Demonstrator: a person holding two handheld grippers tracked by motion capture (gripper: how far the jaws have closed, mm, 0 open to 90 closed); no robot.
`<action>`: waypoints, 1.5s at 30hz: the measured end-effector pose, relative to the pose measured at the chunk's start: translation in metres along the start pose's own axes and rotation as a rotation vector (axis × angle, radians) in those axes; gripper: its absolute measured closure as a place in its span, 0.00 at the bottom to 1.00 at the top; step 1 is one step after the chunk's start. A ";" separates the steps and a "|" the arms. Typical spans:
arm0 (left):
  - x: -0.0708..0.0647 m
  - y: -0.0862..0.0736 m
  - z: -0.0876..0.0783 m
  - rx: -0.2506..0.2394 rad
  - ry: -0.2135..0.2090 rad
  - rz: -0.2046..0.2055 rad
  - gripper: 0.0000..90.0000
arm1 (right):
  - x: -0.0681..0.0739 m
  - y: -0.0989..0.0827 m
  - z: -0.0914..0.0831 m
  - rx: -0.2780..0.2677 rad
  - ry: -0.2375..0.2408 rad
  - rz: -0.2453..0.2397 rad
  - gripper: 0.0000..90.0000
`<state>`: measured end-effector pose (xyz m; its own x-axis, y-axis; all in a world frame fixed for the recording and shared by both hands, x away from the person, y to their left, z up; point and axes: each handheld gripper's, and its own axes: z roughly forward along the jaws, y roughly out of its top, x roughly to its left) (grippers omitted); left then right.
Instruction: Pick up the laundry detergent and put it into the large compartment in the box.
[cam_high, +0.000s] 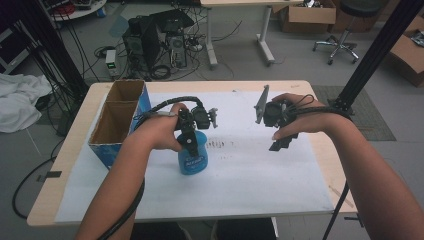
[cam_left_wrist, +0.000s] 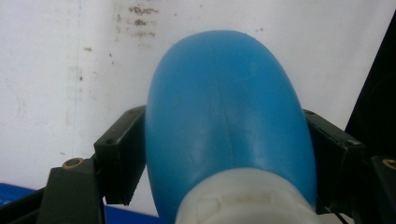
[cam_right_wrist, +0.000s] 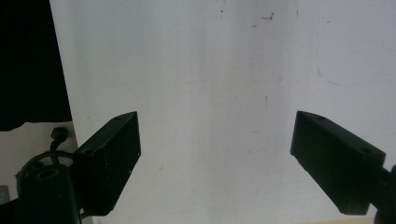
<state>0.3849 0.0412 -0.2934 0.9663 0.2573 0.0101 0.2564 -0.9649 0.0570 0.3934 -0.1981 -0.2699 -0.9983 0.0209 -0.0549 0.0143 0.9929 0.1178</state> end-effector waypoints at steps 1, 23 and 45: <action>0.000 0.000 0.000 0.000 0.000 -0.001 0.29 | 0.000 -0.001 -0.001 -0.002 0.000 0.003 0.18; 0.000 0.002 0.001 0.012 -0.008 0.000 0.39 | -0.003 -0.007 0.001 -0.011 0.004 0.025 0.18; 0.003 0.006 -0.006 0.035 0.039 -0.078 0.42 | 0.000 -0.004 0.001 -0.005 0.003 0.014 0.18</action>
<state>0.3893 0.0366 -0.2868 0.9418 0.3330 0.0460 0.3322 -0.9429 0.0241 0.3930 -0.2016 -0.2712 -0.9981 0.0348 -0.0505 0.0283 0.9920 0.1230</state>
